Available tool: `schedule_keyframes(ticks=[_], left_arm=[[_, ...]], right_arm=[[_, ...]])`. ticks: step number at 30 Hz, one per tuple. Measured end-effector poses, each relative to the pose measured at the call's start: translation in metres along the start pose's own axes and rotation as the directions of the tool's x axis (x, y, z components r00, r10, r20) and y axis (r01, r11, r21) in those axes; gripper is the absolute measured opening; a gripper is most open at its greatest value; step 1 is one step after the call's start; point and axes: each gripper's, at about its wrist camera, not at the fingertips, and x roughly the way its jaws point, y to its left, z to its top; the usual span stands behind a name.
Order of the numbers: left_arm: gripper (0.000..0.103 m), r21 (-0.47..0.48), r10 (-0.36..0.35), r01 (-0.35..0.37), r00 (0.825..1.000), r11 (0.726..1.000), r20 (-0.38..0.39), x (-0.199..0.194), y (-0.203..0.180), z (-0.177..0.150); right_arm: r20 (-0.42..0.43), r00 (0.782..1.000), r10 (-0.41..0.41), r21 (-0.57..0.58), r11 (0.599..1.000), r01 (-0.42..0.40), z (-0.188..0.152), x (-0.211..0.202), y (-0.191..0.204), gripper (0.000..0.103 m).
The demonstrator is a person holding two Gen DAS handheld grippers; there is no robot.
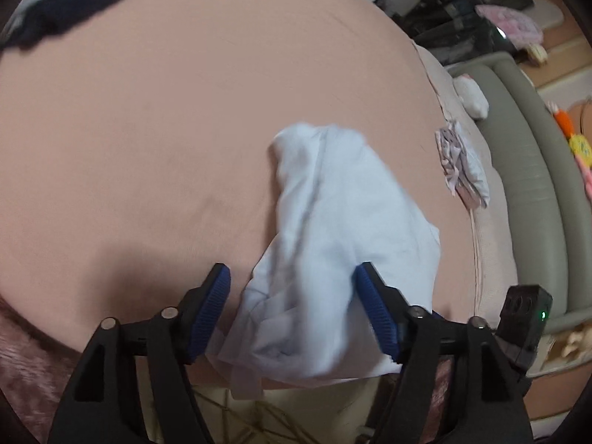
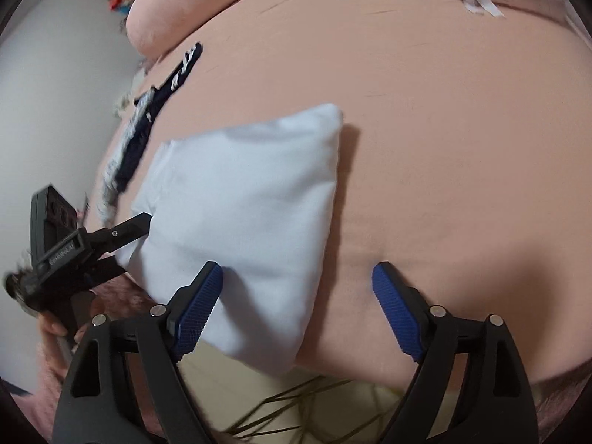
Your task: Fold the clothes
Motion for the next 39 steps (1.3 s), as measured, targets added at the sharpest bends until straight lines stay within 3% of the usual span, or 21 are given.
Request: schedule_keyframes(ticks=[1,2,3,4,6,8,10,12,14,17,21,29,35,39], left_arm=[[0.068,-0.006,-0.015,0.015,1.0,1.0,-0.005,0.0,-0.001,-0.002],[0.058,-0.012,-0.03,0.03,0.999,0.999,-0.011,0.001,-0.002,-0.003],[0.052,-0.014,-0.041,0.041,0.999,0.999,-0.01,0.001,-0.004,-0.005],[0.049,-0.013,-0.049,0.048,0.999,0.999,-0.006,0.001,-0.006,-0.007],[0.041,-0.021,-0.083,0.083,0.996,0.996,-0.008,0.001,-0.007,-0.01],[0.039,-0.049,-0.133,0.132,0.991,0.99,-0.024,0.0,0.001,-0.01],[0.043,-0.095,-0.167,0.162,0.985,0.982,-0.049,0.003,0.009,-0.006],[0.054,-0.176,-0.206,0.192,0.976,0.965,-0.067,0.015,0.019,-0.004],[0.053,-0.189,-0.214,0.197,0.974,0.962,-0.073,0.017,0.019,-0.003],[0.042,-0.095,-0.156,0.152,0.987,0.984,-0.039,0.009,-0.003,-0.005],[0.036,0.049,-0.071,0.07,0.997,0.996,0.016,-0.013,-0.037,-0.012],[0.032,0.206,-0.079,0.071,0.996,0.976,0.031,-0.018,-0.108,0.005],[0.032,0.294,-0.147,0.138,0.989,0.946,0.01,-0.019,-0.159,0.014],[0.032,0.343,-0.18,0.17,0.984,0.924,-0.003,-0.006,-0.2,0.025]], right_arm=[[0.001,1.0,-0.011,-0.025,1.0,0.011,-0.001,0.0,0.004,0.084],[0.002,1.0,-0.021,-0.049,0.999,0.021,-0.002,-0.001,0.009,0.078],[0.001,1.0,-0.022,-0.067,0.998,0.022,-0.003,-0.001,0.013,0.063],[-0.003,1.0,-0.012,-0.073,0.997,0.011,-0.004,0.001,0.015,0.054],[-0.007,1.0,-0.01,-0.08,0.997,0.009,-0.002,0.005,0.018,0.053],[-0.018,1.0,0.005,-0.072,0.997,-0.006,0.0,0.008,0.017,0.052],[-0.028,0.999,0.035,-0.053,0.998,-0.036,0.002,0.01,0.012,0.053],[-0.032,0.998,0.061,-0.04,0.997,-0.063,0.003,0.013,0.008,0.056],[-0.018,0.997,0.072,-0.04,0.997,-0.072,0.002,0.013,0.007,0.057],[0.0,0.999,0.041,-0.08,0.996,-0.041,0.001,0.009,0.015,0.048],[0.065,0.996,0.066,-0.099,0.993,-0.06,0.003,-0.011,0.022,0.024],[0.094,0.994,0.053,-0.054,0.997,-0.048,0.027,-0.036,0.02,0.022],[0.154,0.988,0.024,-0.022,1.0,-0.021,0.041,-0.065,0.004,0.021],[0.223,0.974,0.034,0.048,0.998,-0.046,0.063,-0.087,-0.015,0.021]])
